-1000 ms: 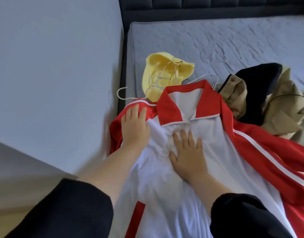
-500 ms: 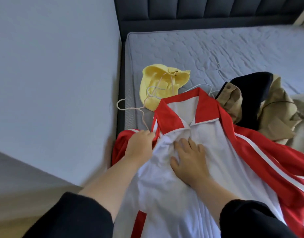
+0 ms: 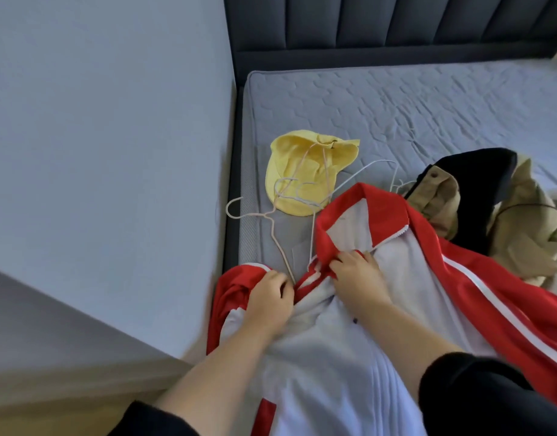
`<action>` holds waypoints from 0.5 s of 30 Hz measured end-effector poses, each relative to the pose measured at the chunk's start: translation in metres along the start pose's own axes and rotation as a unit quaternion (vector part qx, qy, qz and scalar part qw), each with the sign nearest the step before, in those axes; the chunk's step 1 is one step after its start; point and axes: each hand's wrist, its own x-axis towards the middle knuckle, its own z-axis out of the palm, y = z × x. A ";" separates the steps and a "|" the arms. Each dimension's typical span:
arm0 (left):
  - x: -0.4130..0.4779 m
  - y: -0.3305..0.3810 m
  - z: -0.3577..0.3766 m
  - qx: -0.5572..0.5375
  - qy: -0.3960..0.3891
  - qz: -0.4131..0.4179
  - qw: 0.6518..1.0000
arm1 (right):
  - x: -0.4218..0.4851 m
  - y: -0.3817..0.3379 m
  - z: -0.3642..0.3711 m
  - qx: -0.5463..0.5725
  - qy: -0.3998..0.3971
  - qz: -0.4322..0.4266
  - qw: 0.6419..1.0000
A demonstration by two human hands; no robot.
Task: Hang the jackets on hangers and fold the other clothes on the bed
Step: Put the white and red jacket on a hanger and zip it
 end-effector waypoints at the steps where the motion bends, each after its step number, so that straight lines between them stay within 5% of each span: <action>1: 0.004 0.002 0.002 -0.018 0.009 -0.043 0.999 | -0.012 0.003 0.007 0.020 0.060 -0.009 0.998; 5: 0.029 0.012 0.010 -0.021 -0.024 -0.188 0.982 | -0.043 0.005 0.025 0.097 0.190 0.037 0.976; 8: 0.043 0.017 0.012 0.019 -0.065 -0.223 0.972 | -0.052 0.003 0.033 0.129 0.252 0.125 0.951; 15: 0.060 0.034 -0.002 0.021 0.019 -0.184 0.983 | -0.066 0.001 0.041 0.178 0.185 0.220 0.941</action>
